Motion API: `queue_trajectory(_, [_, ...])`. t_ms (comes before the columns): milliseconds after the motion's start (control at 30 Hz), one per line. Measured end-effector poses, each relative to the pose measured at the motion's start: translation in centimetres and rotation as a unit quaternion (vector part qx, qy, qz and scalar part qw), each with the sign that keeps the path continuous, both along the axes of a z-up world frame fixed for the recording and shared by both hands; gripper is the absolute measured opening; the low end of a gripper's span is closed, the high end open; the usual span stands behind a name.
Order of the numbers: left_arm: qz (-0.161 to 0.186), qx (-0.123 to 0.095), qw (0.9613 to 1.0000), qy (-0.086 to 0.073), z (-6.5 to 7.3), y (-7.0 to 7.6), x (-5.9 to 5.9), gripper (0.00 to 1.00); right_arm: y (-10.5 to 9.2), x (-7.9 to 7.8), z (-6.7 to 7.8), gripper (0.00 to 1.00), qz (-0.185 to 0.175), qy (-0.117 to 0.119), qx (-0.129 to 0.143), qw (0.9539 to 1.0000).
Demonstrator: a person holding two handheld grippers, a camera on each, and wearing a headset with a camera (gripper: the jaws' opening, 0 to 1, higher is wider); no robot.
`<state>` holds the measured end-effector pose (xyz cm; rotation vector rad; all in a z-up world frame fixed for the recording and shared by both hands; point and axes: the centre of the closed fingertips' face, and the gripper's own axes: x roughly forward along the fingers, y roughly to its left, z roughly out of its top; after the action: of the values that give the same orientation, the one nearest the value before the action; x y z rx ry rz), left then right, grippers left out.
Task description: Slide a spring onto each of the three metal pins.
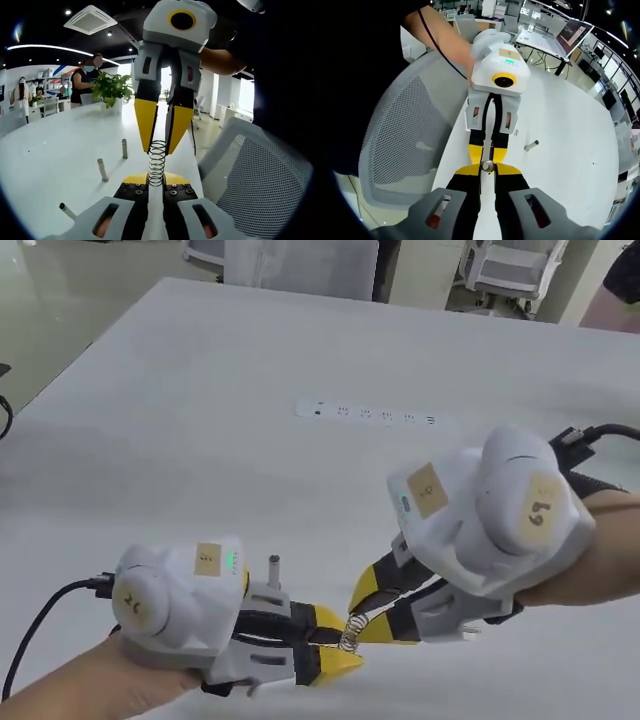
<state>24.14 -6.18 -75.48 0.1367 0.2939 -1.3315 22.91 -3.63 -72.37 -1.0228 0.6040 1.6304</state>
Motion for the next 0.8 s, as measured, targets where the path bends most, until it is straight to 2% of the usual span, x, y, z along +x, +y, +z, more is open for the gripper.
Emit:
queue_trajectory(367, [0.011,-0.005,0.9999,0.01,0.17,0.0,0.24,0.03,0.06,0.2,0.15,0.06,0.001,0.004,-0.003,1.0])
queue_trajectory(433, [0.016,-0.019,0.9996,0.013,0.66,-0.02,0.37,0.06,0.11,0.21,0.19,0.06,0.002,0.002,-0.002,1.0])
queue_trajectory(500, [0.015,-0.013,0.9998,0.007,0.6,0.06,0.43,0.06,0.12,0.2,0.17,0.06,0.004,0.001,-0.002,1.0])
queue_trajectory(567, [0.016,-0.011,0.9998,0.008,0.45,0.12,0.39,0.07,0.06,0.29,0.14,0.06,0.003,-0.001,-0.004,1.0])
queue_trajectory(733, [0.023,-0.003,0.9997,0.006,0.07,0.51,0.38,0.15,0.04,0.53,0.28,0.06,0.0,-0.002,0.0,1.0])
queue_trajectory(800, [0.028,-0.001,0.9995,0.016,-0.08,0.74,0.34,0.17,-0.05,0.77,0.26,0.06,-0.004,-0.003,0.001,1.0])
